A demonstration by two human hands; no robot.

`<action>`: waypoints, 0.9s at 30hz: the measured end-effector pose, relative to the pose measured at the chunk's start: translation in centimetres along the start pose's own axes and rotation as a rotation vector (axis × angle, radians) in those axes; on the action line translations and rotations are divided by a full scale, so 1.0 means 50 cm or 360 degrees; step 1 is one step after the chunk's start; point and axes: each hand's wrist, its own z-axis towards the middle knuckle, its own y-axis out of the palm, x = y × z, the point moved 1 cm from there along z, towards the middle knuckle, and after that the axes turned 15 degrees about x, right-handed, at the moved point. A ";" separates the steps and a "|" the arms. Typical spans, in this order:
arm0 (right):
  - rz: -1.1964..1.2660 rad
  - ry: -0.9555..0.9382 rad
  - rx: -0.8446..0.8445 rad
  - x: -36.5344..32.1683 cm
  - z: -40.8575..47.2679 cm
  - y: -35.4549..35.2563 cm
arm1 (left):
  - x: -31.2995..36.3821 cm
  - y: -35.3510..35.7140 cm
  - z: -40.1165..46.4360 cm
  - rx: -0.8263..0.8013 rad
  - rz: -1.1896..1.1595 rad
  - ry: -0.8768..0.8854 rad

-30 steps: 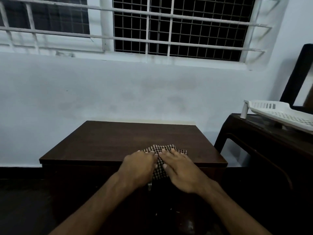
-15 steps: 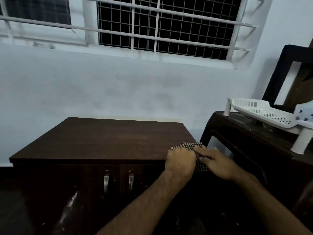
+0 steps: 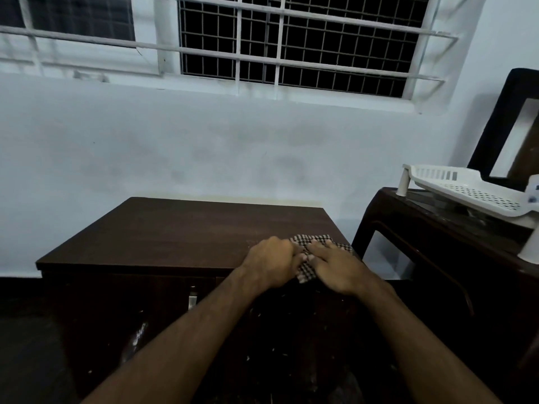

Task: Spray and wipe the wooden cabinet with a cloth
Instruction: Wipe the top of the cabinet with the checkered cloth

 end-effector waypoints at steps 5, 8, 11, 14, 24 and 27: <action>-0.0111 -0.0132 -0.0056 -0.089 0.041 0.038 | -0.076 -0.029 -0.019 -0.0048 0.0072 -0.0099; -0.0101 -0.0209 -0.0028 -0.124 0.020 0.062 | -0.118 -0.051 -0.056 -0.0038 0.0102 -0.0050; -0.0048 -0.0186 -0.0061 -0.121 0.028 0.061 | -0.125 -0.048 -0.052 -0.0057 0.0108 -0.0039; -0.0062 -0.0144 -0.0102 -0.111 0.054 0.052 | -0.115 -0.025 -0.011 -0.0105 0.0103 -0.0070; -0.0085 -0.0055 -0.0080 -0.040 0.027 0.039 | -0.041 0.011 0.000 -0.0191 0.0132 0.0085; -0.0108 0.0024 -0.0050 0.001 0.013 0.029 | -0.002 0.034 0.018 -0.0207 0.0123 0.0145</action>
